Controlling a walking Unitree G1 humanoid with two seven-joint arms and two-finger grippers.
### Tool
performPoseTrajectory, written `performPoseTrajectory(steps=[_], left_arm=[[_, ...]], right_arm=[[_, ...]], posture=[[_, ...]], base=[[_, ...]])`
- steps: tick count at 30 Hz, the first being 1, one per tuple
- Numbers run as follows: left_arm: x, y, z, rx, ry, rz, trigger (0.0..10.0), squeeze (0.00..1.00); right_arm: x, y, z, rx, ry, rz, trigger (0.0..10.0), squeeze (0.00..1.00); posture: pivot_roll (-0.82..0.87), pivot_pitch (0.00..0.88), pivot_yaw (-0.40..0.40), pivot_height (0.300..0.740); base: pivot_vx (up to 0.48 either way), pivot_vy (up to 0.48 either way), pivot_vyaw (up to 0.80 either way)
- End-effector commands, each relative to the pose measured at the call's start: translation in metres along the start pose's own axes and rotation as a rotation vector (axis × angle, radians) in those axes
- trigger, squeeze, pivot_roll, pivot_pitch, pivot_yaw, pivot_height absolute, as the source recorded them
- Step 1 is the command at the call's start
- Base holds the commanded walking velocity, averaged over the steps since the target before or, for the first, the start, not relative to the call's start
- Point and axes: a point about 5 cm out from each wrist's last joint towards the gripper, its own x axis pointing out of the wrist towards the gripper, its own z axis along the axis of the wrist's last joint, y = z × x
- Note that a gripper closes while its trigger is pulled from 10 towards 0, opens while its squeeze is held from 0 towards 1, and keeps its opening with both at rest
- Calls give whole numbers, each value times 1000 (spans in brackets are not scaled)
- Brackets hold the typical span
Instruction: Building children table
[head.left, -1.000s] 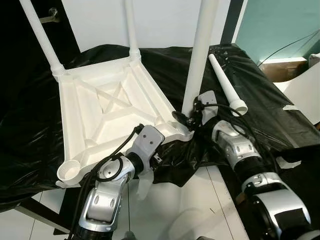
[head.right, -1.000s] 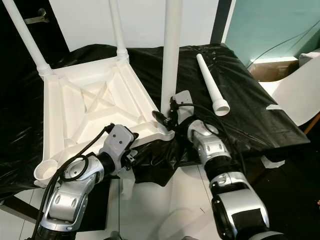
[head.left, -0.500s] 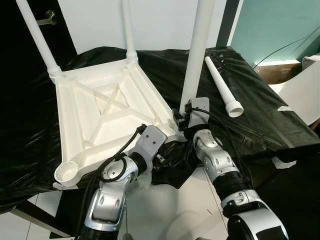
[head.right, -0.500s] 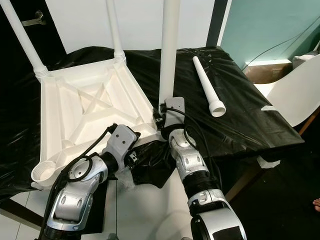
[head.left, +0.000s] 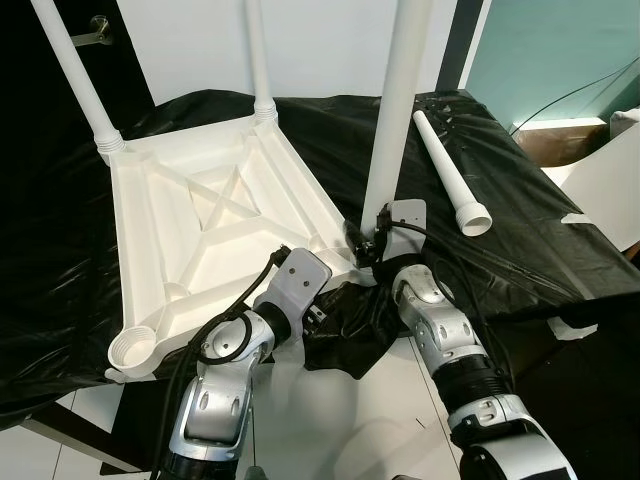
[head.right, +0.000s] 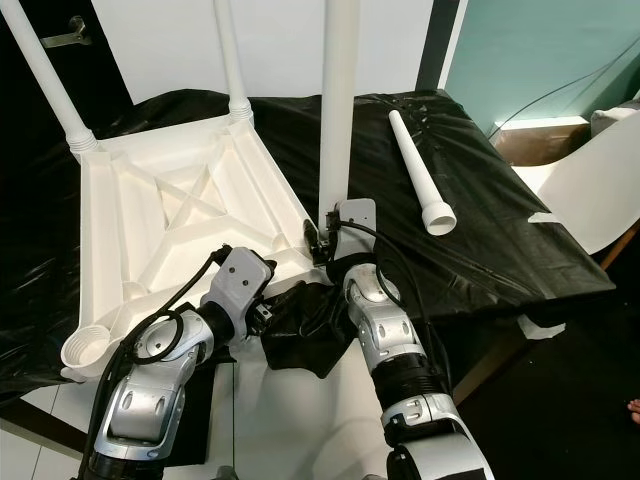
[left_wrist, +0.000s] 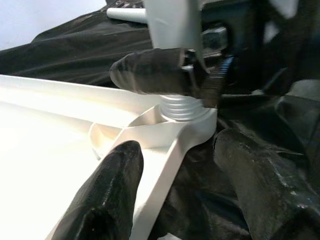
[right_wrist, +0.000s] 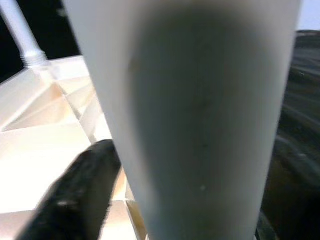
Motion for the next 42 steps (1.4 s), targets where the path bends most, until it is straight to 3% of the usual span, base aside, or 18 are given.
performPoseTrajectory(steps=[1,10,11,17,18,25,26,27,29,30,39,42], left_arm=[[-1,7,-5,-10,15,203,10000,0],[-3,5,-2,10,-2,177,10000,0],[-3,6,-2,15,-4,176,10000,0],[-4,6,0,20,-8,175,10000,0],[-3,7,1,24,-15,173,10000,0],[-3,6,2,22,-19,184,10000,0],[-3,5,1,19,-19,186,10000,0],[-3,4,1,16,-19,188,10000,0],[-3,3,1,15,-19,189,10000,0],[-2,2,1,13,-23,188,10000,0],[-1,2,0,20,-22,191,10000,0],[2,4,-1,24,-15,199,10000,0]], right_arm=[[-4,-3,5,13,-40,46,10000,1000],[-15,-24,10,-22,-32,263,10000,1000],[-16,-27,11,-45,-28,296,10000,0],[-16,-31,11,-72,-14,359,10000,0],[-11,-38,10,-101,30,437,10000,0],[-2,-46,6,-187,111,527,10000,0],[0,-46,6,-198,120,542,4863,0],[3,-45,5,-209,129,549,2157,0],[4,-44,5,-215,134,553,2157,0],[4,-43,5,-213,136,562,0,0],[1,-48,-4,-183,173,476,0,0],[1,-51,-14,-184,193,343,0,0]], posture=[[49,0,-21,740],[52,0,-16,740],[51,0,-13,740],[50,0,-12,740],[55,0,-14,740],[65,0,-24,740],[66,0,-24,740],[68,0,-25,740],[68,0,-25,740],[68,0,-27,740],[52,0,-40,740],[38,6,-40,740]], base=[[0,0,0],[0,0,0],[0,0,0],[0,0,0],[0,0,0],[0,0,0],[0,0,0],[0,0,0],[0,0,0],[0,0,0],[0,0,0],[0,0,0]])
